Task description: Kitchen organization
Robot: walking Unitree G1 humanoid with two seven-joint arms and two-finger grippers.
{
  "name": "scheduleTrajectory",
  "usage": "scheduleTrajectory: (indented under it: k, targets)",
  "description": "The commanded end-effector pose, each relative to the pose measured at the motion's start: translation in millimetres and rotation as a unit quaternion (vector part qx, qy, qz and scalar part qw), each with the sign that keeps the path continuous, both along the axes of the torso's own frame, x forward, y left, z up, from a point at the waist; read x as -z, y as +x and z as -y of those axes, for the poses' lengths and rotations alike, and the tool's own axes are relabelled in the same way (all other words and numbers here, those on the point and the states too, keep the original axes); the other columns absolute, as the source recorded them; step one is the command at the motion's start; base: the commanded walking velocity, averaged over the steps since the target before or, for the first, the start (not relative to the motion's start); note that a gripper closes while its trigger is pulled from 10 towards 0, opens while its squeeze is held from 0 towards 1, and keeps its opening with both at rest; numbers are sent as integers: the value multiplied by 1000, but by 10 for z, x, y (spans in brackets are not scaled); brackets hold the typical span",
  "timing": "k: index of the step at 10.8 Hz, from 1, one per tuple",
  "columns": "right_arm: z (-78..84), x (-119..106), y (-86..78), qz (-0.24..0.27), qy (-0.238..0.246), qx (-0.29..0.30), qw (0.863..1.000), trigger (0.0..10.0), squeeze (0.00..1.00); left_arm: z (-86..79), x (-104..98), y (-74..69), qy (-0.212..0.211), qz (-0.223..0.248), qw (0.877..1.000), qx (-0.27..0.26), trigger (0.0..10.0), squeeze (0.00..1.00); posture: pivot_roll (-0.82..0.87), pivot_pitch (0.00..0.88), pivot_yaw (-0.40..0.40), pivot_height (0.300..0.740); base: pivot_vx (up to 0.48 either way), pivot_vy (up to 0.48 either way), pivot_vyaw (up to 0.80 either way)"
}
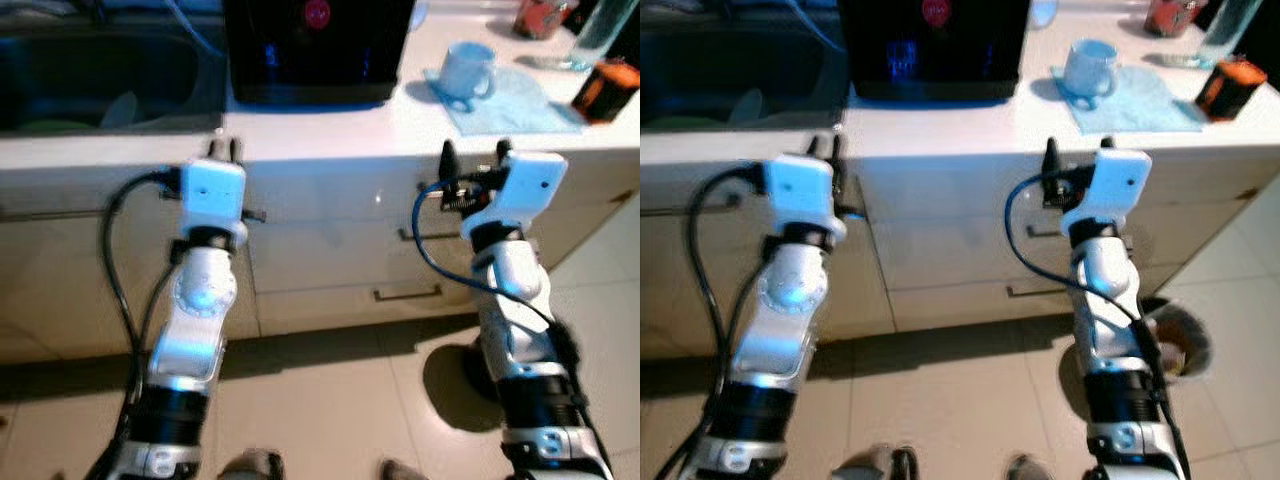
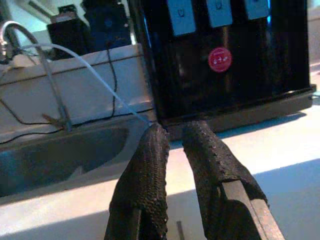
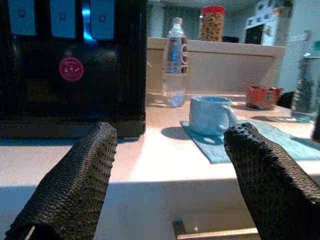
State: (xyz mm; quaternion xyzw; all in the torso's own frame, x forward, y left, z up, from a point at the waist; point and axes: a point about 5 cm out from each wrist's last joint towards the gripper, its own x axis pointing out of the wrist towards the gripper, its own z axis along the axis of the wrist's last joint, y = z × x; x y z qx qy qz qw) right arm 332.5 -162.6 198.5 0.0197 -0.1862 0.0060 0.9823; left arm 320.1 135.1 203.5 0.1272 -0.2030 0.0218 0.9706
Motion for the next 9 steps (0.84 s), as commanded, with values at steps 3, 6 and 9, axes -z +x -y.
scheduleTrajectory:
  k: [3,6,9]
  targets:
    - [-4,-10,-27,1,3,-1,1000,10000,0,-16,-26,-8,5,0,1000,3,10000,0,39,140,-34,740,0,441,0]
    - [-13,-8,-28,0,6,-4,1000,10000,0,-3,-34,-8,5,0,1000,5,10000,0,39,140,-34,740,0,437,0]
    - [-39,-8,-34,2,0,-7,1000,10000,0,3,-37,-9,6,-1,1000,7,10000,0,40,137,-30,740,0,439,190]
